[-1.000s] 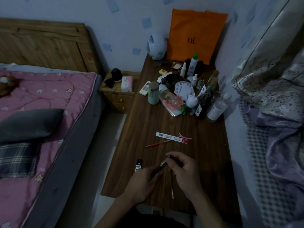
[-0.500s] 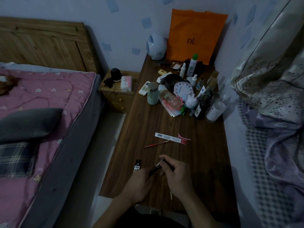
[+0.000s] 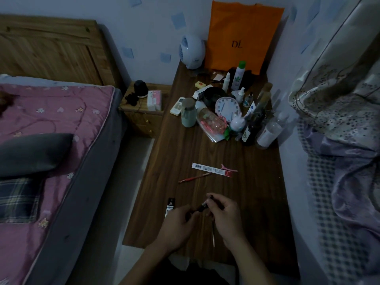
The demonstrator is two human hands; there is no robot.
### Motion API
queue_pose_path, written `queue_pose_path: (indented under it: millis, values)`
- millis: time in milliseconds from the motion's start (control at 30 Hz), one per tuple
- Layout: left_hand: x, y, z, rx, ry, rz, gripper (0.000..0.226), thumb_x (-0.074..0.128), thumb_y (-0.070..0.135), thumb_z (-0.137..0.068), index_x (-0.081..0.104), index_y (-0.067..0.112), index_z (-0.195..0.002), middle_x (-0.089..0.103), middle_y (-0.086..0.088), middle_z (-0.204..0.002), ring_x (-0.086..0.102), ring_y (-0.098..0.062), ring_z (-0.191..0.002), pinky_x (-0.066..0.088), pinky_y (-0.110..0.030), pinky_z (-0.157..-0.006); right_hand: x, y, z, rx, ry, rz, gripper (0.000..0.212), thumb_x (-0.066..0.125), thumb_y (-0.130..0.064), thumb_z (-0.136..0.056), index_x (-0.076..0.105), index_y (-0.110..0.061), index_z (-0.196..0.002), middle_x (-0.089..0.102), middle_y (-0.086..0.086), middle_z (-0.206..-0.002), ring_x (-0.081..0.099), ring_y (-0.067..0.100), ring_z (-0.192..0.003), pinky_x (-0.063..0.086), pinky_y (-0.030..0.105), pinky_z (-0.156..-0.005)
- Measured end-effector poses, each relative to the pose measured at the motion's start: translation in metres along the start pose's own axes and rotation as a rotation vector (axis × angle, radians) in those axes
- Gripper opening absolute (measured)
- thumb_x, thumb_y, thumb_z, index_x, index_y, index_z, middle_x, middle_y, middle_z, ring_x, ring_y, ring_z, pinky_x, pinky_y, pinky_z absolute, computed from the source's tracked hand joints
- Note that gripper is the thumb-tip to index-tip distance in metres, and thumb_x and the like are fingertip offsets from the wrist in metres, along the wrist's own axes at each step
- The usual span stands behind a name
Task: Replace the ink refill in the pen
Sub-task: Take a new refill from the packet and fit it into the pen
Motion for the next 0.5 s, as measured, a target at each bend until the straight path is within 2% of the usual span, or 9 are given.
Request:
queue_pose_path:
  millis: [33,100,167,233,400,500]
  values:
    - [0.003,-0.003,0.0,-0.007,-0.008,0.002,0.015,0.055,0.033,-0.095,0.064,0.032,-0.082,0.062,0.018,-0.068,0.06,0.008,-0.067,0.04,-0.011,-0.057,0.001,0.003,-0.001,0.017,0.007,-0.007,0.017,0.068,-0.022,-0.092,0.072,-0.033,-0.105,0.073,-0.018,-0.092,0.067,-0.011,-0.084,0.054,0.014,-0.063]
    - [0.009,-0.012,-0.003,-0.053,-0.007,0.026,0.018,0.055,0.034,-0.094,0.067,0.023,-0.087,0.067,0.011,-0.074,0.063,0.001,-0.065,0.048,-0.026,-0.062,0.002,0.009,-0.005,0.053,0.009,-0.01,0.016,0.068,-0.025,-0.092,0.072,-0.032,-0.106,0.073,-0.014,-0.093,0.07,-0.006,-0.08,0.054,0.017,-0.064]
    - [0.014,-0.022,-0.005,-0.111,0.013,0.044,0.017,0.057,0.034,-0.093,0.067,0.023,-0.085,0.068,0.01,-0.07,0.065,-0.003,-0.064,0.05,-0.031,-0.063,0.002,0.015,-0.011,0.099,0.006,0.009,0.015,0.067,-0.028,-0.093,0.072,-0.031,-0.106,0.074,-0.009,-0.094,0.072,0.005,-0.076,0.054,0.021,-0.063]
    - [0.02,-0.032,-0.009,-0.158,0.043,-0.003,0.018,0.059,0.035,-0.092,0.065,0.023,-0.08,0.068,0.009,-0.071,0.065,-0.005,-0.067,0.048,-0.029,-0.062,-0.003,0.023,-0.016,0.143,0.016,0.049,0.014,0.064,-0.031,-0.094,0.071,-0.031,-0.106,0.074,-0.006,-0.094,0.071,0.011,-0.08,0.053,0.025,-0.064]
    - [0.035,-0.061,-0.02,-0.272,0.055,-0.049,0.025,0.06,0.041,-0.088,0.068,0.019,-0.079,0.069,0.006,-0.073,0.067,-0.011,-0.071,0.047,-0.028,-0.058,-0.037,0.053,-0.02,0.177,0.114,0.118,0.012,0.062,-0.028,-0.096,0.067,-0.039,-0.094,0.071,-0.01,-0.094,0.069,0.01,-0.082,0.052,0.024,-0.066]
    - [0.043,-0.073,-0.025,-0.333,0.07,-0.055,0.017,0.062,0.038,-0.087,0.07,0.023,-0.085,0.068,0.008,-0.073,0.07,-0.015,-0.076,0.037,-0.018,-0.05,-0.061,0.08,-0.018,0.216,0.185,0.175,0.012,0.06,-0.028,-0.097,0.067,-0.035,-0.104,0.069,-0.009,-0.097,0.068,0.009,-0.084,0.054,0.027,-0.068]
Point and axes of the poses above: each hand's wrist, its own z-axis away from the middle knuckle, its own x-axis out of the palm, y = z × x, the point moved 4 cm from there along -z, towards the middle knuckle
